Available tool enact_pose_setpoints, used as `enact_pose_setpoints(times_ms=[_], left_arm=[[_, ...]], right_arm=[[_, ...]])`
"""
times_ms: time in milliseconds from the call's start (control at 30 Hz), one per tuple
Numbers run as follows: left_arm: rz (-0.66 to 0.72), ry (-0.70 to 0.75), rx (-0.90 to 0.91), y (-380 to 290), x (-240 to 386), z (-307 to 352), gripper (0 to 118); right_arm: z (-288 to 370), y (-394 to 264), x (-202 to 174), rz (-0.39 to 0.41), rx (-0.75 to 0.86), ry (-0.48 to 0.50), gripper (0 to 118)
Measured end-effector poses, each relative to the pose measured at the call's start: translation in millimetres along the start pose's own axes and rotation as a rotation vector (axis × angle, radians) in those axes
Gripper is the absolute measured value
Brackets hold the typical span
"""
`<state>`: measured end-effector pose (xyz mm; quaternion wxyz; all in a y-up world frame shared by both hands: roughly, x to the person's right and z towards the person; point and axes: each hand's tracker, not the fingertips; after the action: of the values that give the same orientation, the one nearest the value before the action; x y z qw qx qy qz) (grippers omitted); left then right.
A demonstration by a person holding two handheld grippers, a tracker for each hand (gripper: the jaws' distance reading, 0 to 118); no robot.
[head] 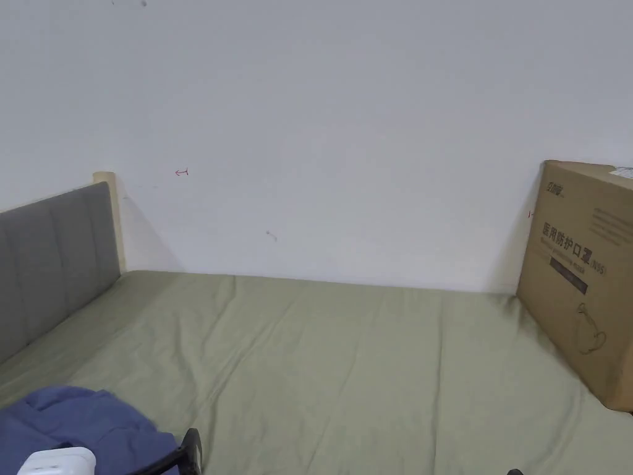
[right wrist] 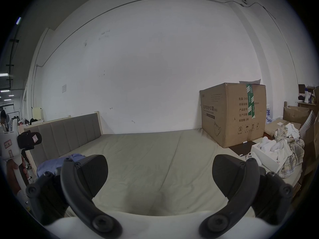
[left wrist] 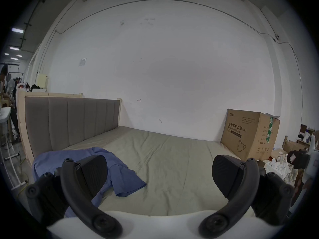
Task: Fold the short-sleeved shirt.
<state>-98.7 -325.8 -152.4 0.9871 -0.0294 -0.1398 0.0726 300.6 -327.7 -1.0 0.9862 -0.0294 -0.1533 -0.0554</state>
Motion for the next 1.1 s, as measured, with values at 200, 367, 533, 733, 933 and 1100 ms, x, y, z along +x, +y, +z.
enact_pose_setpoints(times_ms=[200,367,533,733,933,1100], left_arm=[[-0.037,-0.008,0.007,2.6,7.3,1.7,118],[-0.041,-0.024,0.006,3.7,10.3,1.9,118],[-0.049,-0.033,0.007,4.9,12.8,2.2,118],[-0.048,-0.043,0.012,6.6,17.1,2.3,118],[-0.095,-0.014,0.048,8.1,25.2,5.2,118],[-0.125,0.001,0.075,12.0,32.0,10.0,9]], right_arm=[[2.1,2.9,-0.1,-0.005,0.007,0.005,118],[7.4,9.7,-8.8,-0.004,0.008,0.007,118],[7.1,9.5,-5.7,0.004,0.015,0.007,118],[13.1,18.2,-15.1,0.012,0.028,0.017,118],[12.2,16.0,-13.1,0.081,0.042,0.008,118],[21.8,16.7,-15.8,0.095,0.070,0.043,35]])
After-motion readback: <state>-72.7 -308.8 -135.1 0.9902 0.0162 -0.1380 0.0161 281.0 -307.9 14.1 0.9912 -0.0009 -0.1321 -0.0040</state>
